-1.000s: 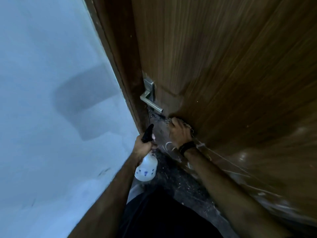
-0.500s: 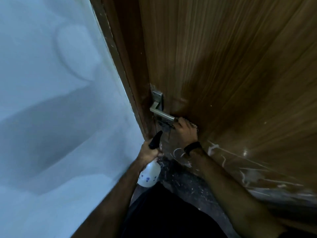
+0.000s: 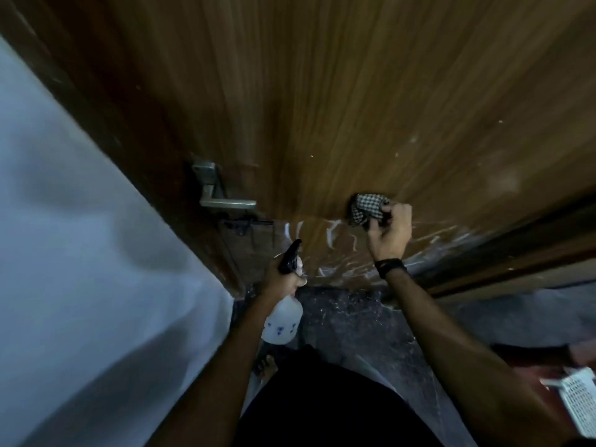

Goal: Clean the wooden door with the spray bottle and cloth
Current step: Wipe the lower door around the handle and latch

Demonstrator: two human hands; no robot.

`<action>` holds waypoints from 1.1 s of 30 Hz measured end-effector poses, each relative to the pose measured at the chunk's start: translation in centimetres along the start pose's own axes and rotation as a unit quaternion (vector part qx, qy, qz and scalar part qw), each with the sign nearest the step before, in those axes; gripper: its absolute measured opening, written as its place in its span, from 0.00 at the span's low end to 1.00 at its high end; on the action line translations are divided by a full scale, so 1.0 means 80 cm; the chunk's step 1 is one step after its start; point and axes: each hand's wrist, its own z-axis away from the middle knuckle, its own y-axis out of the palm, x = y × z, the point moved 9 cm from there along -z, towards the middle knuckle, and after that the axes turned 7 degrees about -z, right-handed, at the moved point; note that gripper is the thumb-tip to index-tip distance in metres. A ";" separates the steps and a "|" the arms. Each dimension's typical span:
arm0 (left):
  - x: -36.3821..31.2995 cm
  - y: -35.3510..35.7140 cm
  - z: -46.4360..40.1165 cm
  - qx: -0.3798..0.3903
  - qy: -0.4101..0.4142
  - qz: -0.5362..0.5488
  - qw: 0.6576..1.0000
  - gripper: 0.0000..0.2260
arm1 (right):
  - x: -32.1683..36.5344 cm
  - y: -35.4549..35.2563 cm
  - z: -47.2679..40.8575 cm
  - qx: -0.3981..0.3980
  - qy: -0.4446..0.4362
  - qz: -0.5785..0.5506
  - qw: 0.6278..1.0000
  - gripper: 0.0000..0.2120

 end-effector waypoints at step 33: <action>-0.168 0.409 -0.102 0.061 0.431 -0.066 0.898 0.08 | -0.352 -0.301 0.027 -0.338 -0.166 0.059 0.924 0.13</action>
